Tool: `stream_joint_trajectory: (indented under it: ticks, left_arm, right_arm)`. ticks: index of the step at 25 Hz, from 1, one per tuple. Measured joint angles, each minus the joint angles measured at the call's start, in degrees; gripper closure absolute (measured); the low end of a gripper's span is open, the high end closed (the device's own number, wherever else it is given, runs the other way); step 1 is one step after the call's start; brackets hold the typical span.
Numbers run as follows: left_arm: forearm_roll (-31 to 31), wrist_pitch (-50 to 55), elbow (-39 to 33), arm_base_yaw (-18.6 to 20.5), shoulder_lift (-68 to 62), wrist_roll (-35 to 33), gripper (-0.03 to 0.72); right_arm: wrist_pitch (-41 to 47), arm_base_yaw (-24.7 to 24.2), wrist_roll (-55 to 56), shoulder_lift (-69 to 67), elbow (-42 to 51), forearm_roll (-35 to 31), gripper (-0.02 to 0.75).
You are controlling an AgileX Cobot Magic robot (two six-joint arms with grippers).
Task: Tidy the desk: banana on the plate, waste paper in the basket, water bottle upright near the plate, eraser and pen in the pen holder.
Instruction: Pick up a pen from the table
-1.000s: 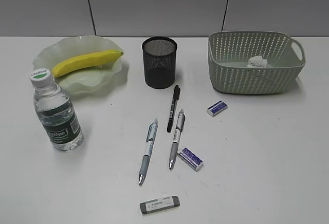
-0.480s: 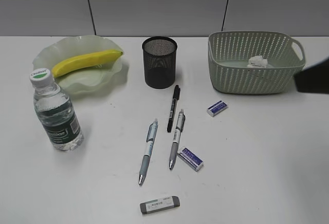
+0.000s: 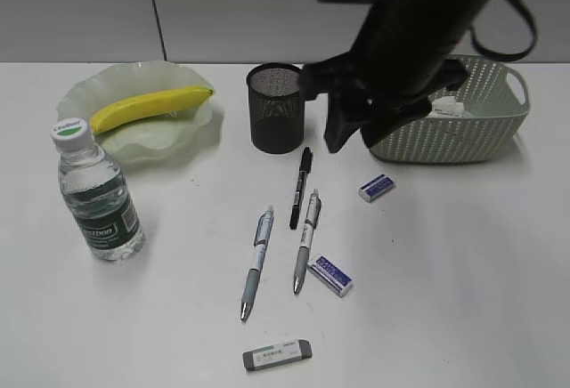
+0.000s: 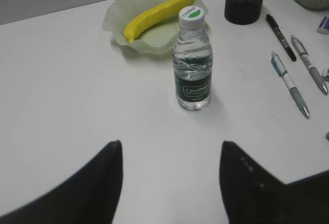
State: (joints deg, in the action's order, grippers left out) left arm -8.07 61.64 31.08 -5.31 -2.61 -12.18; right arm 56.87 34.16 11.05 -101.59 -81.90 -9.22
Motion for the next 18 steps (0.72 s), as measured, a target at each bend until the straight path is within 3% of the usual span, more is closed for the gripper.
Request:
stream_joint_trajectory:
  ticks: [4, 7, 18]
  left_arm:
    - [0.0, 0.0, 0.0, 0.0, 0.0, 0.0, 0.241]
    - [0.0, 0.0, 0.0, 0.0, 0.0, 0.0, 0.241]
    - [0.0, -0.04, 0.0, 0.0, 0.0, 0.0, 0.241]
  right_arm:
    - [9.42, 3.29, 6.88, -13.56, -11.42, 1.44, 0.384]
    - [11.18, 4.06, 9.68, -20.87, -15.91, 0.82, 0.384]
    - [7.4, 3.66, 11.31, -32.17, -16.75, 0.38, 0.384]
